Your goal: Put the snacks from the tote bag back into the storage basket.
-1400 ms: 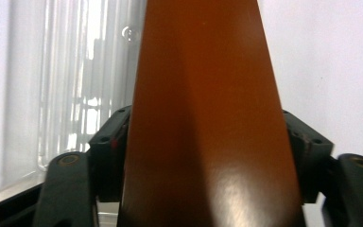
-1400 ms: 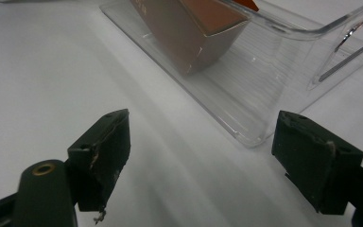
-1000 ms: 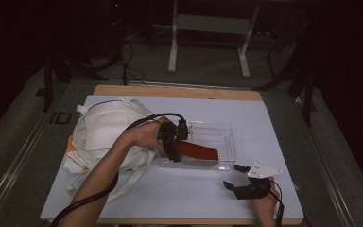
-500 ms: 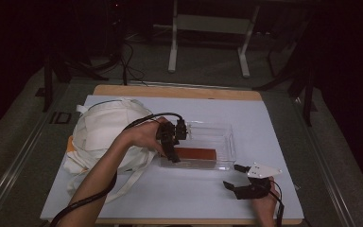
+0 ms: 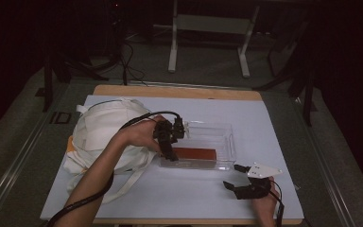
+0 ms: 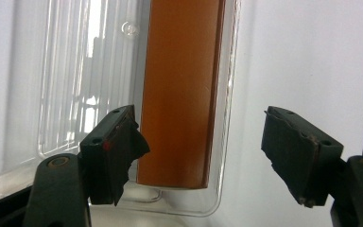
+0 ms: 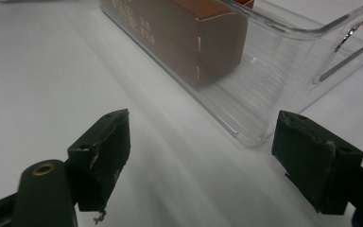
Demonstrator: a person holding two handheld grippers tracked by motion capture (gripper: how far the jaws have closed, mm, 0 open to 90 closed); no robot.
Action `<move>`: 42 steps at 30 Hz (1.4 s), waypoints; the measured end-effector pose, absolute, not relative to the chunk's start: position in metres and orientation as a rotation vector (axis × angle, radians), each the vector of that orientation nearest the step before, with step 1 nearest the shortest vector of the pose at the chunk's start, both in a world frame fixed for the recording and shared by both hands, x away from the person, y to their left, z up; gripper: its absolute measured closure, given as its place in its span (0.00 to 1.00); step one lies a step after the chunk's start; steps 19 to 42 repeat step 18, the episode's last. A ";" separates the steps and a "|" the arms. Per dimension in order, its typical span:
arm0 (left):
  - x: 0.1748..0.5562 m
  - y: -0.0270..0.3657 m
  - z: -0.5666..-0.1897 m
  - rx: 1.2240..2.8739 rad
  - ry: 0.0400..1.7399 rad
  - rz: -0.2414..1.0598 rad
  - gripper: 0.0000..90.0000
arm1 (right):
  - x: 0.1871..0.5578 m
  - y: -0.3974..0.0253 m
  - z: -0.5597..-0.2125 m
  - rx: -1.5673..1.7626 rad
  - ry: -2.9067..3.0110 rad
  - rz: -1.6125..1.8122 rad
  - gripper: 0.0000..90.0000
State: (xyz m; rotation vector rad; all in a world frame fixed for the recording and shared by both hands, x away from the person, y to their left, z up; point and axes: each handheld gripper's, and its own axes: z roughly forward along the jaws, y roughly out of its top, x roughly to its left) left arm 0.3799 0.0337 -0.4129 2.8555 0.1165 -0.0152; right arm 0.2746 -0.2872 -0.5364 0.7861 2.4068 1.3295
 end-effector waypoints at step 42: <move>0.364 0.055 -0.396 2.708 0.190 0.136 0.31 | 0.275 -0.287 -0.537 0.790 2.406 1.328 0.22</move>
